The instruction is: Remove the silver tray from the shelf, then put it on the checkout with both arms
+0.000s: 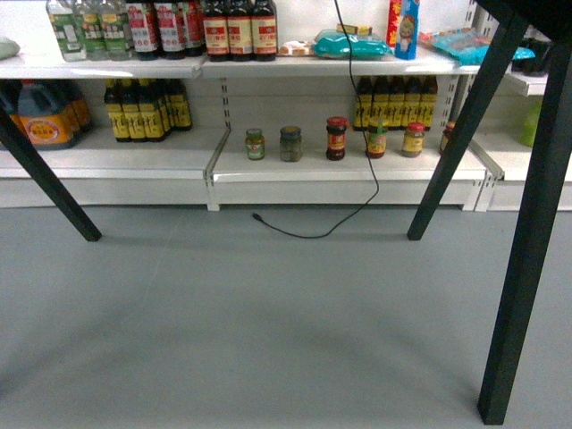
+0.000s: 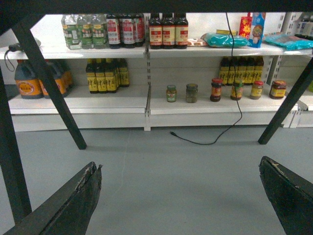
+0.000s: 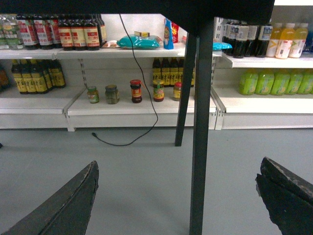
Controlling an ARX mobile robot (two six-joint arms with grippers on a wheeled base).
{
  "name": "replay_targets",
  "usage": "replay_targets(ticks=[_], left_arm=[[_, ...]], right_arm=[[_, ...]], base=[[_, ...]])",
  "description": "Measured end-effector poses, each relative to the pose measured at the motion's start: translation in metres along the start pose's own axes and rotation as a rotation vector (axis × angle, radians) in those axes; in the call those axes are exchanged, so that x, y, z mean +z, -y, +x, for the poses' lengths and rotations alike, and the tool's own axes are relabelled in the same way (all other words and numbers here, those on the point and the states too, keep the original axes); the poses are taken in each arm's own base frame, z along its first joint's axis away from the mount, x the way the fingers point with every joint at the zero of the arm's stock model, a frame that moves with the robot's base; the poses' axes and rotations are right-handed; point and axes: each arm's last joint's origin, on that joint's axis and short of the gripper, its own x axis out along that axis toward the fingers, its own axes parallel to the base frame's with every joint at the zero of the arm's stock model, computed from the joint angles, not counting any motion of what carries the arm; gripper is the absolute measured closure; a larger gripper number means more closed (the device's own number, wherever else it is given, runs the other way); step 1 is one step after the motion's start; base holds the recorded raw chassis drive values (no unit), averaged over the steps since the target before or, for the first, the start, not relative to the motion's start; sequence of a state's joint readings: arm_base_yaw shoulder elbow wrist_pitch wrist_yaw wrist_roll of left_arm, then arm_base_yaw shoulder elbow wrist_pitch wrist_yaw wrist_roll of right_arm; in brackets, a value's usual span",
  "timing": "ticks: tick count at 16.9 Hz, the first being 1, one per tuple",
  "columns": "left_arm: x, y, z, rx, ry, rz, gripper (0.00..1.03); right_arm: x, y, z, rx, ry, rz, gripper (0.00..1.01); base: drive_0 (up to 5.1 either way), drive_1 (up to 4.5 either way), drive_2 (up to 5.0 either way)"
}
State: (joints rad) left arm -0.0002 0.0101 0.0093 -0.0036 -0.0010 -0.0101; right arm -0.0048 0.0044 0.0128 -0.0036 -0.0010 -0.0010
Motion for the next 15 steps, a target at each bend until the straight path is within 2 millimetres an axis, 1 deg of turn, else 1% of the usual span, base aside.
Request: replay_targets(ticks=[15], left_arm=[[-0.0001, 0.0, 0.0, -0.001, -0.002, 0.007, 0.05]], right_arm=[[-0.0001, 0.0, 0.0, -0.001, -0.002, 0.001, 0.03]], base=[[0.0, 0.0, 0.0]])
